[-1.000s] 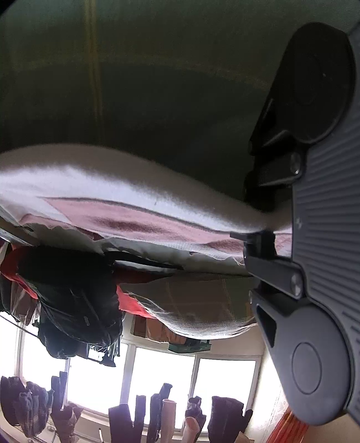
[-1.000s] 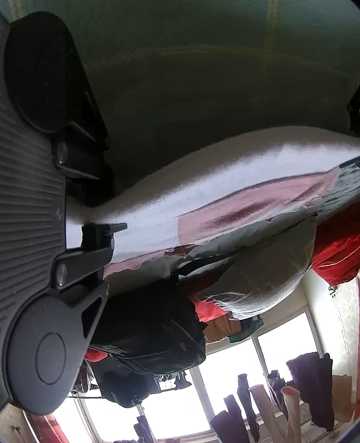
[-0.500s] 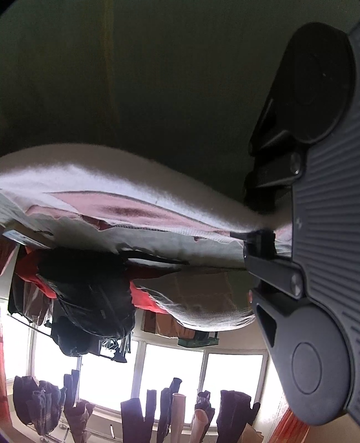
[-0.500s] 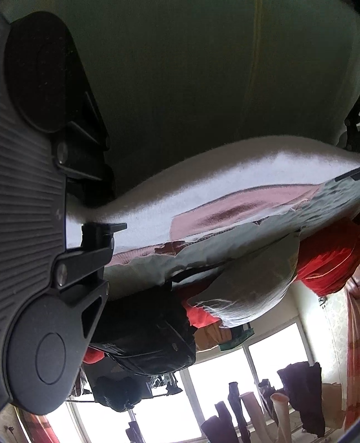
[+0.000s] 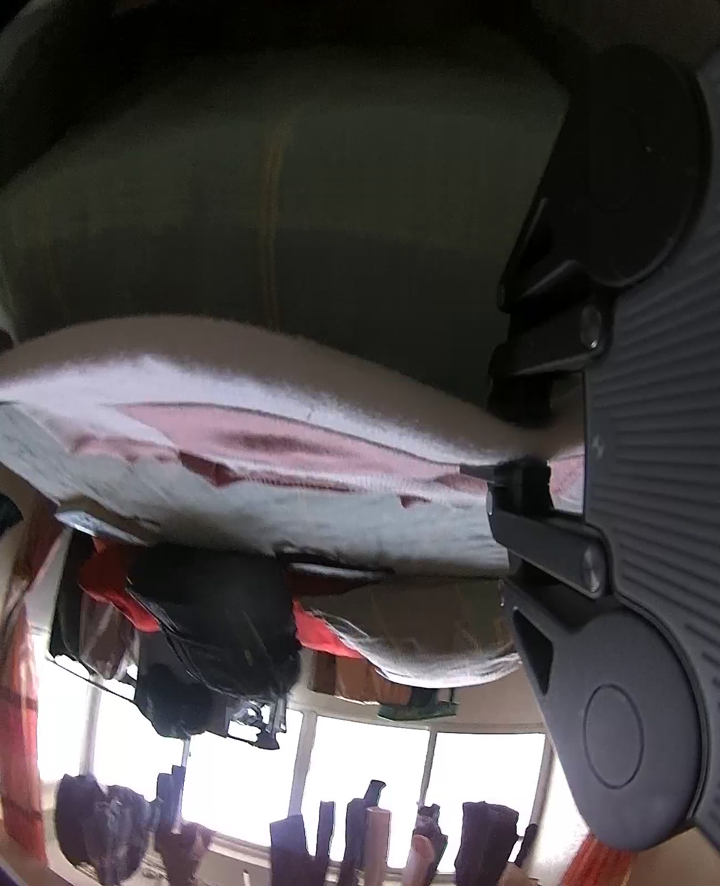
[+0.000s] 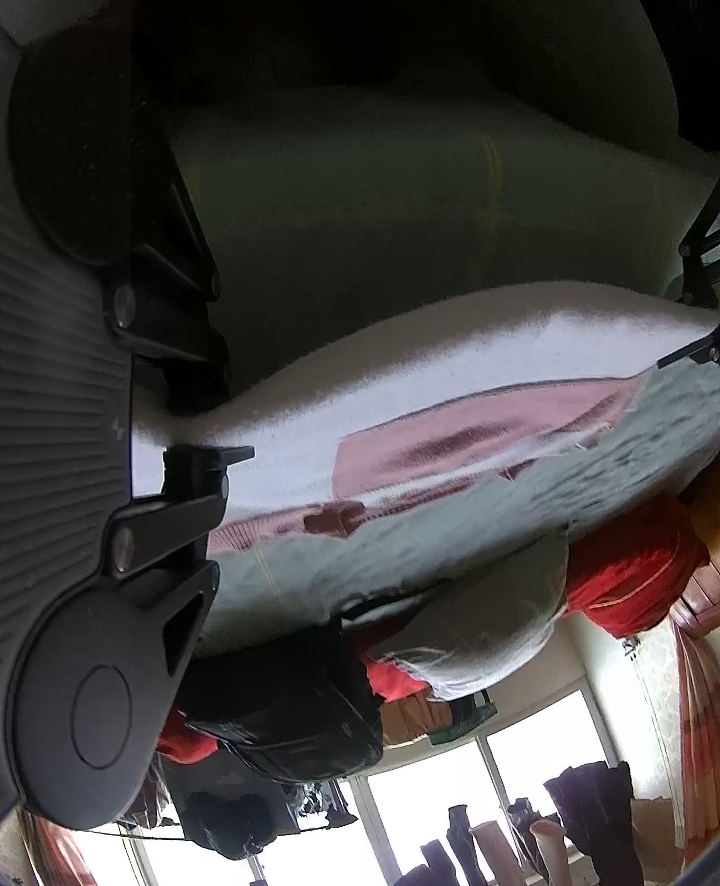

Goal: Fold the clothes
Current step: 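Fold the gripped sweater edge over lengthwise with both tools, then open both tools and lift them off the folded sweater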

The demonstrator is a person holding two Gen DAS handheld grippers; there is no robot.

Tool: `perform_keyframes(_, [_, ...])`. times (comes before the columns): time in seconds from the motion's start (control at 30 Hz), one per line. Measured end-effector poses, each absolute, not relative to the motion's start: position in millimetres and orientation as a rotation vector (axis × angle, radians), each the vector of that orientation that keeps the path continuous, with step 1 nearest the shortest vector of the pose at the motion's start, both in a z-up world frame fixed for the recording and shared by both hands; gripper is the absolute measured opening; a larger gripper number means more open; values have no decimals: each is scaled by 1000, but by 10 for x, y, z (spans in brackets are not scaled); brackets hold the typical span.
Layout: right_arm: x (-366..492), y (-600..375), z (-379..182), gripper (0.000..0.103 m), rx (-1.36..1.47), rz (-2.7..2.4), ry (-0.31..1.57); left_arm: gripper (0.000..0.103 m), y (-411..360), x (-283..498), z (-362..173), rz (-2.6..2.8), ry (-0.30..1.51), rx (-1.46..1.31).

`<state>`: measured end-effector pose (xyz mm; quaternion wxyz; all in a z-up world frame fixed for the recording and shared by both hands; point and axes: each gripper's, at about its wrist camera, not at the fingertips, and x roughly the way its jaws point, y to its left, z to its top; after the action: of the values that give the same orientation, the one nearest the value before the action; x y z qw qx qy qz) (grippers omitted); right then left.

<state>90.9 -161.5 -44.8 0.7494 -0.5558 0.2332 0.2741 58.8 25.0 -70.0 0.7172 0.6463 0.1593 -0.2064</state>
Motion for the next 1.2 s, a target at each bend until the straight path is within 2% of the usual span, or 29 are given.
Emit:
perform_keyframes(0.17, [779, -1657, -606, 15, -1184, 642, 586, 15, 275, 507, -780, -519, 444, 1395])
perform_keyframes(0.33, [670, -1989, -467, 18, -1109, 666, 633, 15, 496, 293, -505, -576, 494, 1323])
perform_keyframes(0.47, [693, -2267, -212, 38, -988, 645, 635, 15, 658, 430, -152, -515, 489, 1201])
perform_keyframes(0.57, [795, -2394, -31, 41, -866, 602, 592, 18, 679, 615, 91, -491, 474, 1022])
perform_keyframes(0.6, [858, -2414, 11, 45, -807, 593, 581, 27, 685, 675, 124, -503, 484, 955])
perform_keyframes(0.67, [1003, -2425, 28, 50, -677, 586, 589, 38, 649, 820, 47, -544, 542, 862])
perform_keyframes(0.8, [1268, -2432, -277, 52, -451, 631, 722, 36, 689, 902, -364, -571, 716, 804])
perform_keyframes(0.9, [1295, -2485, -606, 52, -395, 597, 832, 37, 810, 930, -604, -533, 832, 727])
perform_keyframes(1.0, [1272, -2576, -577, 54, -336, 590, 842, 39, 937, 962, -453, -516, 849, 629])
perform_keyframes(1.03, [1282, -2599, -509, 55, -315, 583, 832, 43, 965, 993, -351, -510, 831, 601])
perform_keyframes(1.07, [1318, -2610, -416, 61, -284, 565, 809, 47, 980, 1064, -243, -498, 809, 556])
perform_keyframes(1.1, [1363, -2617, -321, 70, -250, 544, 780, 58, 990, 1154, -138, -482, 792, 501])
perform_keyframes(1.13, [1421, -2614, -238, 74, -200, 528, 761, 69, 994, 1266, -38, -465, 782, 435])
perform_keyframes(1.2, [1548, -2580, -115, 79, -96, 516, 734, 82, 966, 1513, 58, -442, 783, 286])
